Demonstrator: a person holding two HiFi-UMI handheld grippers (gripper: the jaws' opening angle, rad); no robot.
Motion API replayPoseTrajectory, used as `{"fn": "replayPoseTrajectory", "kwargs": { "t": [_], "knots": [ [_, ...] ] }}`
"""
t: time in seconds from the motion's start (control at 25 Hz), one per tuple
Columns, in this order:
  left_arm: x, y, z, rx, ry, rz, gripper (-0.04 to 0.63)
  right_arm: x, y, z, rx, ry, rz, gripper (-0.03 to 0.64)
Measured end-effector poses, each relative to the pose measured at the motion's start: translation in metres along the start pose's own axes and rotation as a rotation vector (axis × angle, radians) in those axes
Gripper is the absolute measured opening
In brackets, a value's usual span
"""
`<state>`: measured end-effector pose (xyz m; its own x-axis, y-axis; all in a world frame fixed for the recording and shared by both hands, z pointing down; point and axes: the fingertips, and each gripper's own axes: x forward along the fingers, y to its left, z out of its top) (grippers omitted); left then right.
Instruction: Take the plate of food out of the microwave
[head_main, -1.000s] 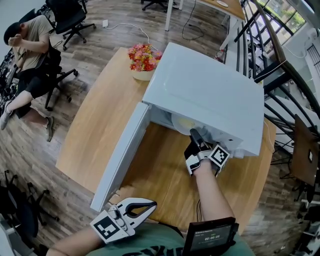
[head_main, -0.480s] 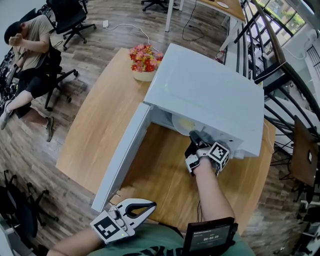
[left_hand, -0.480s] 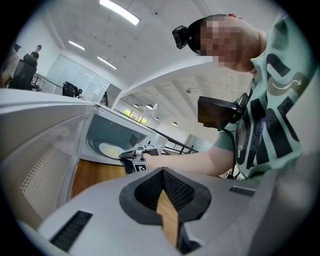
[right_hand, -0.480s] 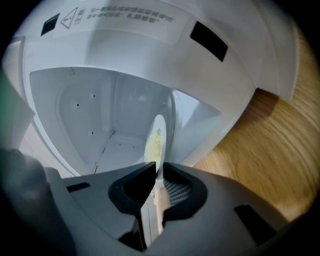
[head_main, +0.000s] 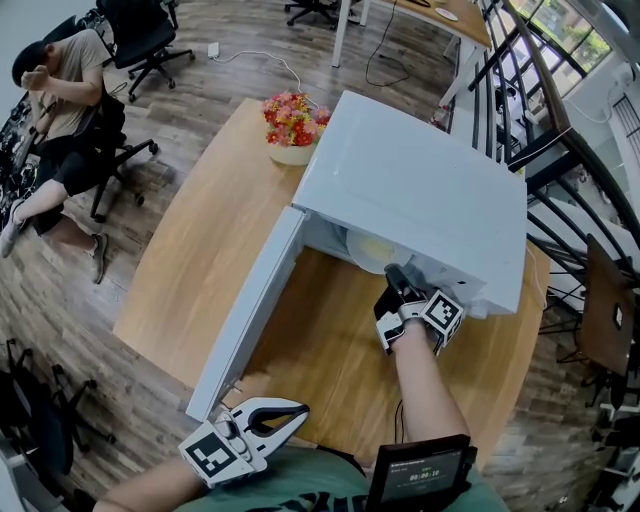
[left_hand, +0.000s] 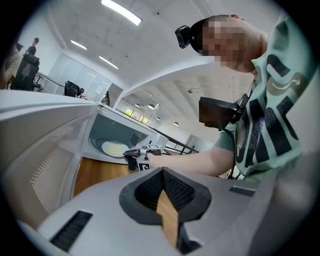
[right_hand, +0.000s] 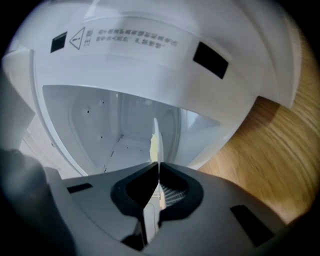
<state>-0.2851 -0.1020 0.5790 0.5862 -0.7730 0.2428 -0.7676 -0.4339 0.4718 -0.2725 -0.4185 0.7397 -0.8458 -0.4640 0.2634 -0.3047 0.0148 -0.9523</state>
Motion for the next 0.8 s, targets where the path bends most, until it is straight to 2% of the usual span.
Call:
{"fn": "replayPoseTrajectory", "kwargs": {
  "t": [0.32,0.8],
  "knots": [
    [0.000,-0.003,0.004,0.007,-0.012,0.002,-0.008,-0.019,-0.001,-0.016,0.043,0.025,0.058,0.014],
    [0.013,-0.028,0.012,0.041,-0.012,-0.042,-0.009,-0.073,0.020,-0.043,0.066,0.097,0.150,0.014]
  ]
}}
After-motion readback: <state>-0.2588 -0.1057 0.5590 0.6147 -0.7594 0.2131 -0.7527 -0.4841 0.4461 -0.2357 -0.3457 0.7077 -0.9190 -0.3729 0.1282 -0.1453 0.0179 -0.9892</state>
